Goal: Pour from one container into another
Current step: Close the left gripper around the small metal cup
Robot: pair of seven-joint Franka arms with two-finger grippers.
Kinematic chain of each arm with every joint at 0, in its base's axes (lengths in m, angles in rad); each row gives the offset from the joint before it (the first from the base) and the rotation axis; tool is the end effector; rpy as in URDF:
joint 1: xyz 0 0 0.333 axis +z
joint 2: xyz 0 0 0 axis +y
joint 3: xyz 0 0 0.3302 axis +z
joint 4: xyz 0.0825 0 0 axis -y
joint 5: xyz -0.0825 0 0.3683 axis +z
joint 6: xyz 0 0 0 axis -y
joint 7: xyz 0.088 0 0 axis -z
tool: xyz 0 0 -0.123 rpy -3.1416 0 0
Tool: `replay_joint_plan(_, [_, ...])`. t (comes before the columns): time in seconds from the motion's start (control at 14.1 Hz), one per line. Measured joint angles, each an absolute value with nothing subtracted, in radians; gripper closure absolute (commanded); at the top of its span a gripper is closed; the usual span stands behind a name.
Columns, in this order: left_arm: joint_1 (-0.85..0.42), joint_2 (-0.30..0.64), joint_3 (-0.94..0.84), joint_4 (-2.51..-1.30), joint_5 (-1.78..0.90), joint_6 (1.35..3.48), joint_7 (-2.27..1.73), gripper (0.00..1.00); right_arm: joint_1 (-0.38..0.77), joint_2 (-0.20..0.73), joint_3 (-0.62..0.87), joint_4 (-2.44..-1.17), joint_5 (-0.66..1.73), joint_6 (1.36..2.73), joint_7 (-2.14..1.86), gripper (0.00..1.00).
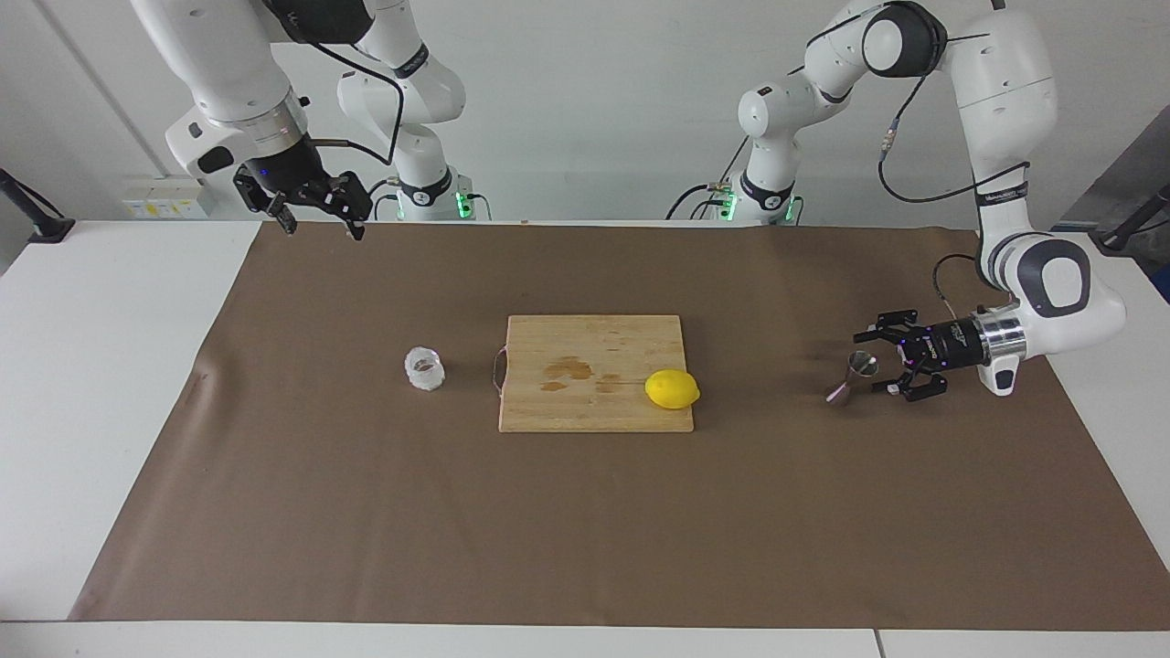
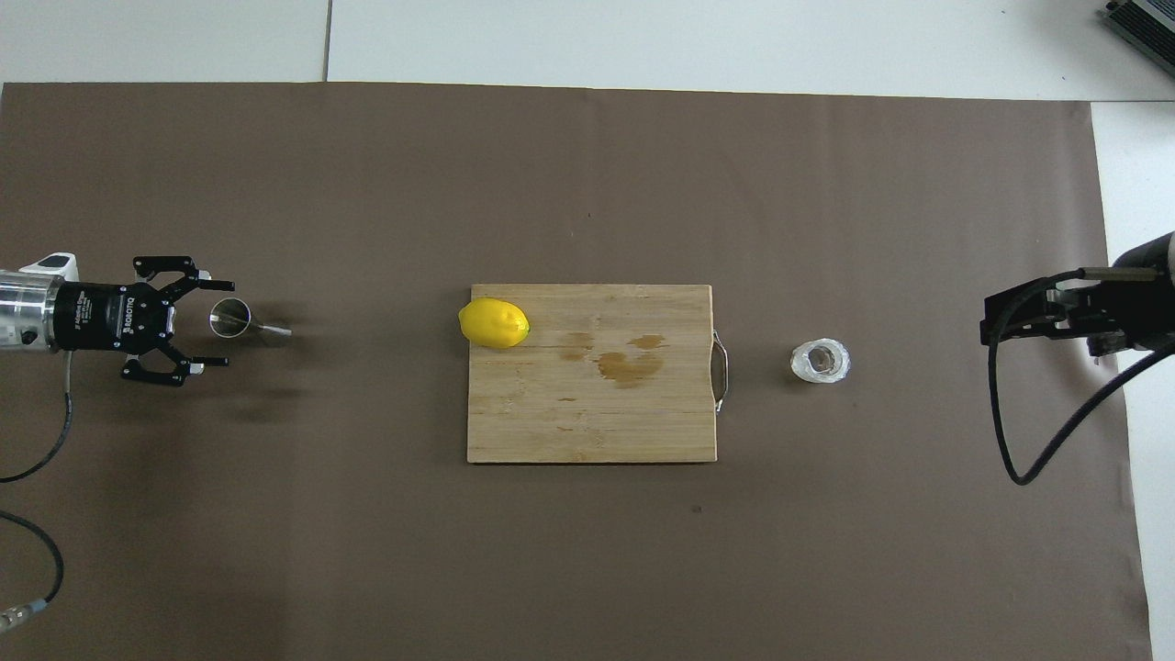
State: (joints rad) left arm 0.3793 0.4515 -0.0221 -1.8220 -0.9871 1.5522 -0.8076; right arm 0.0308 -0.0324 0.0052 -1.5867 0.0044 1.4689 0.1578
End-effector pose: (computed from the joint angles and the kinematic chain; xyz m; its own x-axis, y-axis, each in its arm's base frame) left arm 0.5737 0.1042 0.3123 -0.0085 0.4014 -0.9159 0.9986 -0.0440 -0.0286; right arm 0.5155 0.0192 0.6242 0.9890 -0.1212 -0.0849 -0.1209 -0.9926 0.0092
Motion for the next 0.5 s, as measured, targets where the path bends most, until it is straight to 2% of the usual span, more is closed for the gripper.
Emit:
replay_joint_plan(0.28, [0.379, 0.451, -0.022, -1.823, -0.988, 1.552, -0.807, 0.10, 0.031, -0.032, 0.005, -1.587, 0.004, 1.469, 0.158, 0.00])
replay_joint_plan(0.5, [0.379, 0.451, -0.021, -1.824, -0.988, 1.552, -0.807, 0.29, 0.031, -0.032, 0.005, -1.587, 0.004, 1.469, 0.158, 0.00])
